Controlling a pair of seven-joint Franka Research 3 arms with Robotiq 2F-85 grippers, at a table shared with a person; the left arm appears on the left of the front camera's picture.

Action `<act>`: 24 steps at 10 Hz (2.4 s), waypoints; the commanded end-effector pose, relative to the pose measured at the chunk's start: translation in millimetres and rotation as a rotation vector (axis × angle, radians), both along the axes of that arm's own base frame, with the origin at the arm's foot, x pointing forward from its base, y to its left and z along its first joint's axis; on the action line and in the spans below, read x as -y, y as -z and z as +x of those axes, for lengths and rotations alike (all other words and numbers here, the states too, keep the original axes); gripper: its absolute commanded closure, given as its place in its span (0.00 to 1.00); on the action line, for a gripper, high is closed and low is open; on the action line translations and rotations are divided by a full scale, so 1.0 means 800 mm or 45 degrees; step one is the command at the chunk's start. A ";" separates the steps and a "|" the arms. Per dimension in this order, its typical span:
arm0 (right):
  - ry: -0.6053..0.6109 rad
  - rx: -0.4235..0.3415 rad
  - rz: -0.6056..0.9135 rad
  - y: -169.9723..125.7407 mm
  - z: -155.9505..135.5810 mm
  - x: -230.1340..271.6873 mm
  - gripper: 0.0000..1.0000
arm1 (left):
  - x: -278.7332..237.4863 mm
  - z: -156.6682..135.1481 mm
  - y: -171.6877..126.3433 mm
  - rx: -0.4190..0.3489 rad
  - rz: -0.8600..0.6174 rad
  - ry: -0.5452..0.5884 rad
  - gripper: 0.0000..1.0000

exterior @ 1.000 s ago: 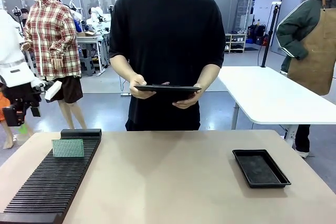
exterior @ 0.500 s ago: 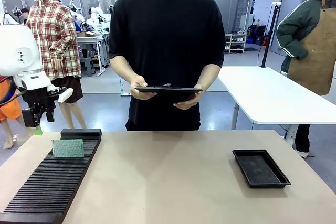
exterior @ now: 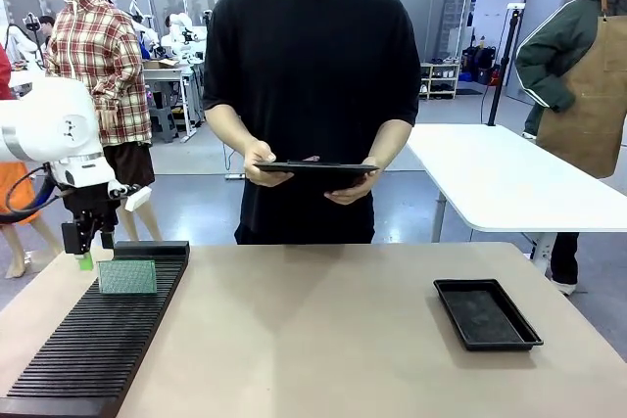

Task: Inspect the PCB.
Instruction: Pick up the Blank PCB and present it to the human.

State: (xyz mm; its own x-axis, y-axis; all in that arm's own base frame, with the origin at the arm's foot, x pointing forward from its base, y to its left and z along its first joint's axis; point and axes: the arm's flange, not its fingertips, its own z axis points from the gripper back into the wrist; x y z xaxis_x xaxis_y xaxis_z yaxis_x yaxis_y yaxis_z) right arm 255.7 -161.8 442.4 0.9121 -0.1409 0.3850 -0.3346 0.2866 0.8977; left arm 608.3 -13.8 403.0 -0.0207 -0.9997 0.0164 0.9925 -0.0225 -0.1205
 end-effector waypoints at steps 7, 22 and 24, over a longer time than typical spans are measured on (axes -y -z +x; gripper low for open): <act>-0.009 0.027 -0.001 0.000 -0.002 0.003 0.00 | 0.003 0.018 0.045 -0.081 0.012 -0.076 0.68; -0.009 0.027 -0.001 0.000 -0.002 0.003 0.00 | -0.003 -0.036 -0.060 0.140 -0.178 -0.227 1.00; -0.009 0.027 -0.001 0.000 -0.002 0.003 0.00 | -0.018 -0.056 -0.080 0.008 -0.514 -0.508 1.00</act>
State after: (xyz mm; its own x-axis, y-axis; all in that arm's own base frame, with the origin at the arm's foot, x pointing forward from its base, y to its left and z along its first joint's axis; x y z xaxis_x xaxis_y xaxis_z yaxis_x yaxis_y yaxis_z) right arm 255.9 -161.6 442.3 0.9123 -0.1400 0.3849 -0.3347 0.2867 0.8976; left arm 576.7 -8.0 479.6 0.2517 -0.9308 0.2650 0.9672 0.2320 -0.1037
